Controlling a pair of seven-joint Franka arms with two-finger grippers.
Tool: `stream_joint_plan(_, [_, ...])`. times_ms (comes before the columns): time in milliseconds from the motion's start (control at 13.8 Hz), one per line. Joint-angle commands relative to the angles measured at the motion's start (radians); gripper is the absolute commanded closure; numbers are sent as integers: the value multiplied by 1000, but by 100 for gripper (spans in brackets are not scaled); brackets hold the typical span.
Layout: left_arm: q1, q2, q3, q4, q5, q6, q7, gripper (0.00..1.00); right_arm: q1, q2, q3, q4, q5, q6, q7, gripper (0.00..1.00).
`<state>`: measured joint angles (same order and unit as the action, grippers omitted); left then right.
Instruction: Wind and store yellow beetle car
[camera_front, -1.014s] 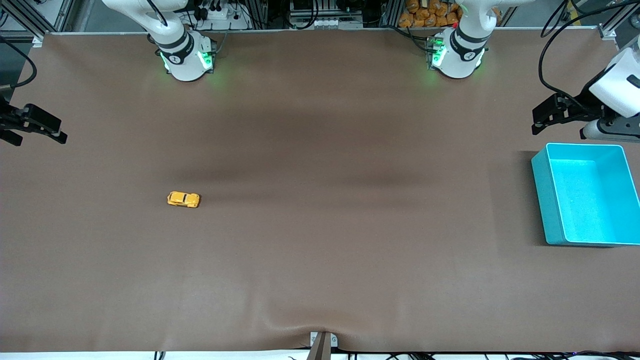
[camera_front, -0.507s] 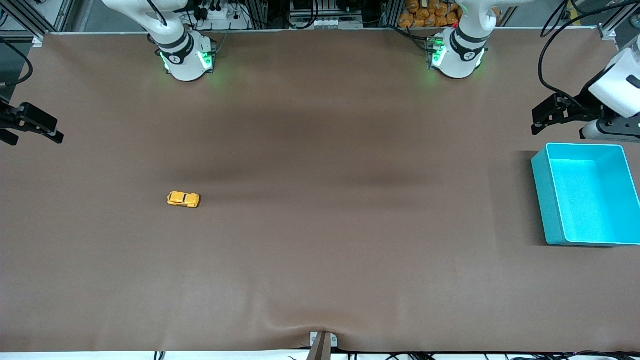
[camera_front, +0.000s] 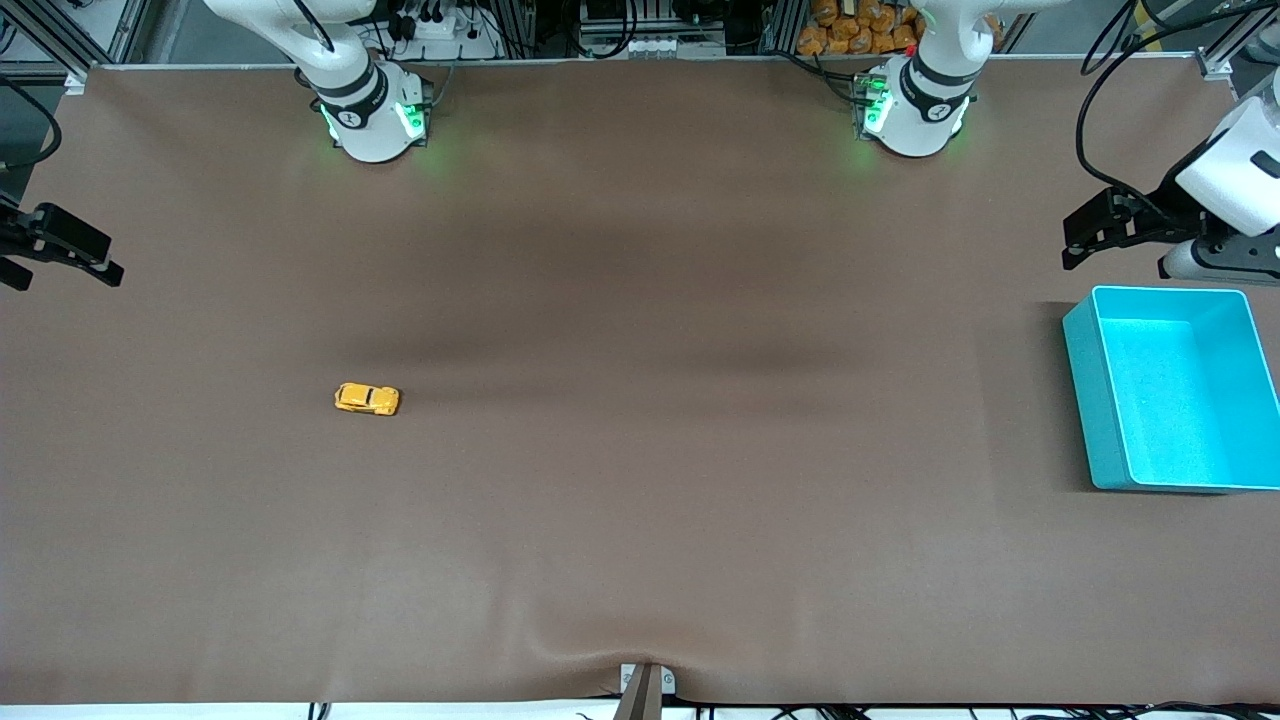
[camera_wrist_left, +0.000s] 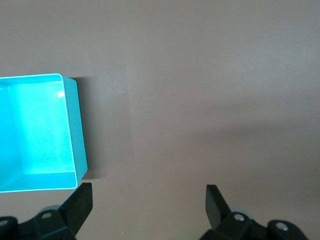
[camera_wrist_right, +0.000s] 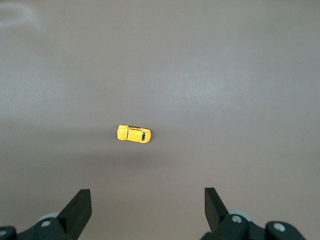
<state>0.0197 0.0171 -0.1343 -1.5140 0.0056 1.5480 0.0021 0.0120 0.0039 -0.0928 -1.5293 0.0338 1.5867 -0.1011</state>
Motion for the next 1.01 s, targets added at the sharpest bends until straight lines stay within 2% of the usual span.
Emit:
stream_joint_plan(0, [-3, 0, -8, 3, 22, -5, -4, 0, -15, 10, 12, 26, -11, -16, 17, 0])
stream_joint_plan(941, [0, 18, -10, 6, 16, -9, -14, 0, -9, 10, 13, 35, -15, -33, 17, 0])
